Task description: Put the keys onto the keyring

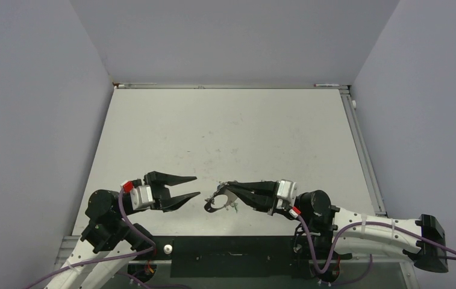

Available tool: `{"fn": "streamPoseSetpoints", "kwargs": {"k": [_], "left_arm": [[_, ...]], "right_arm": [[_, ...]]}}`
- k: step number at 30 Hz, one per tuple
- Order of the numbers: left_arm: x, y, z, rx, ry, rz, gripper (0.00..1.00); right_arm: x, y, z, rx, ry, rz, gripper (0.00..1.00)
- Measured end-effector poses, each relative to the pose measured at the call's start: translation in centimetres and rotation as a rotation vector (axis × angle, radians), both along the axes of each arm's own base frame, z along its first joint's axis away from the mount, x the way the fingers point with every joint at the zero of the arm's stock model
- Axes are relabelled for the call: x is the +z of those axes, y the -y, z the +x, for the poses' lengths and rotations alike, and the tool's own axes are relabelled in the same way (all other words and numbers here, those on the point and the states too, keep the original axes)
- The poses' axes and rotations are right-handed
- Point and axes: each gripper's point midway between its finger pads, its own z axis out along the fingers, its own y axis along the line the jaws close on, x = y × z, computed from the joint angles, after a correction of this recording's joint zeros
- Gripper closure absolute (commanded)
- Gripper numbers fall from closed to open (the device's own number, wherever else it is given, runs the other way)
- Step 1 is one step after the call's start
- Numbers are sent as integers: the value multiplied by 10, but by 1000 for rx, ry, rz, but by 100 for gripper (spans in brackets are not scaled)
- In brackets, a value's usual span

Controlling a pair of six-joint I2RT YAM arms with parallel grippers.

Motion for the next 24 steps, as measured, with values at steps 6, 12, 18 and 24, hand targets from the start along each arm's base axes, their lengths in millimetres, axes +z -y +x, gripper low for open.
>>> {"fn": "streamPoseSetpoints", "kwargs": {"k": [6,12,18,24], "left_arm": [[0,0,0,1,-1,0,62],[0,0,1,3,9,3,62],[0,0,1,4,24,7,62],[0,0,0,3,29,9,62]], "right_arm": [[-7,-6,0,13,-34,-60,95],[-4,-7,-1,20,-42,-70,95],[-12,-9,-2,31,-55,-98,95],[-17,-15,-2,41,-69,-131,95]]}}
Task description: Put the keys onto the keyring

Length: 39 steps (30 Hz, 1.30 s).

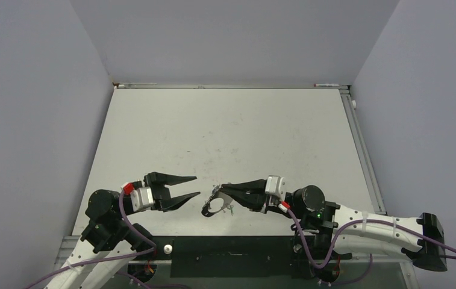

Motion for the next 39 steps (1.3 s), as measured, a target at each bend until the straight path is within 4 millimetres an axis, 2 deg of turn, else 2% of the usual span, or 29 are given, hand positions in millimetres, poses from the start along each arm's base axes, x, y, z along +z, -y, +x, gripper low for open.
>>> {"fn": "streamPoseSetpoints", "kwargs": {"k": [9,25,36,39], "left_arm": [[-1,1,1,2,2,4,61],[-4,2,2,-2,-3,17,59],[-2,4,-11,-67,18,18,56],[-1,5,-20,-121,20,14,61]], "right_arm": [[4,0,-2,9,0,0,95],[-2,1,-9,48,-21,-24,95],[-2,0,-24,127,-23,-56,95],[3,-3,-27,150,-23,-55,95]]}}
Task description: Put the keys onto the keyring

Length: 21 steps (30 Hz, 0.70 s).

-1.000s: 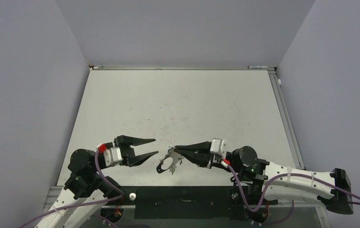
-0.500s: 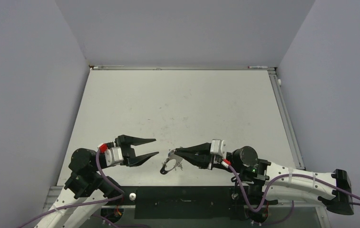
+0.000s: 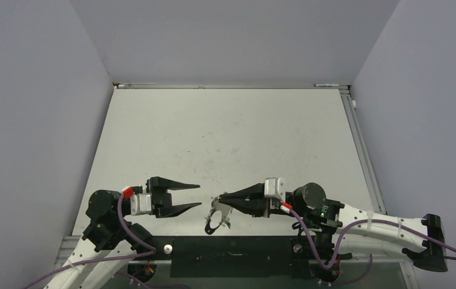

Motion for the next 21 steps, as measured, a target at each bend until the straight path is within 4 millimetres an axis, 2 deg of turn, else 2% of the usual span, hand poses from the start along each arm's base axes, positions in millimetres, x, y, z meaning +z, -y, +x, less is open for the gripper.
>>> {"fn": "streamPoseSetpoints", "kwargs": {"k": [9,21], "left_arm": [[-6,7,-15,-124,-22,20,71],[-11,11,-20,-171,-40,37,76]], "right_arm": [[-14,-10,-2,29,-18,-45,95],[-21,-15,-5,53,-33,-66,95]]}}
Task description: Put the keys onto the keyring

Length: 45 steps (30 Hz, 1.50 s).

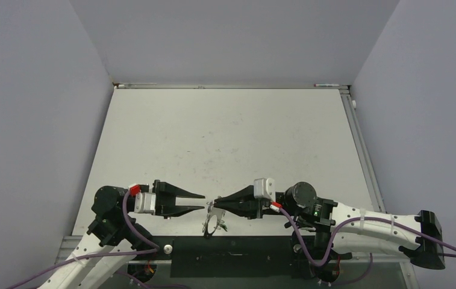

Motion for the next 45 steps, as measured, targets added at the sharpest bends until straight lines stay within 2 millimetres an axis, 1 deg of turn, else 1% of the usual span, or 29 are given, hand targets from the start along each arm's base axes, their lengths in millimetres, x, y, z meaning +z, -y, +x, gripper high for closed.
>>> {"fn": "streamPoseSetpoints", "kwargs": {"k": [5,10,11,12,13,32,41,42,43,44,45], "left_arm": [[-1,1,1,-1,-6,4,79],[-3,3,1,-7,-15,11,79],[-4,3,2,-7,-17,13,85],[-4,3,2,-8,-20,15,95],[-5,4,2,-8,-23,17,100],[-8,4,3,0,-4,25,100],[-12,4,5,9,-16,38,100],[-12,4,5,9,-16,38,96],[-12,5,5,10,-18,39,85],[-13,5,5,12,-18,39,69],[-12,5,6,16,-16,38,57]], "right_arm": [[0,-1,-1,6,0,-1,95],[-3,-4,-2,17,-5,-13,95],[-4,-5,-2,19,-5,-14,95],[-4,-5,-2,21,-7,-16,95],[-4,-5,-2,23,-7,-16,95],[4,-4,-1,11,-7,6,95],[23,4,0,-7,8,70,95],[24,4,0,-8,9,72,95],[24,4,0,-8,10,73,95],[24,4,0,-8,9,73,95],[24,4,0,-8,10,73,95]]}}
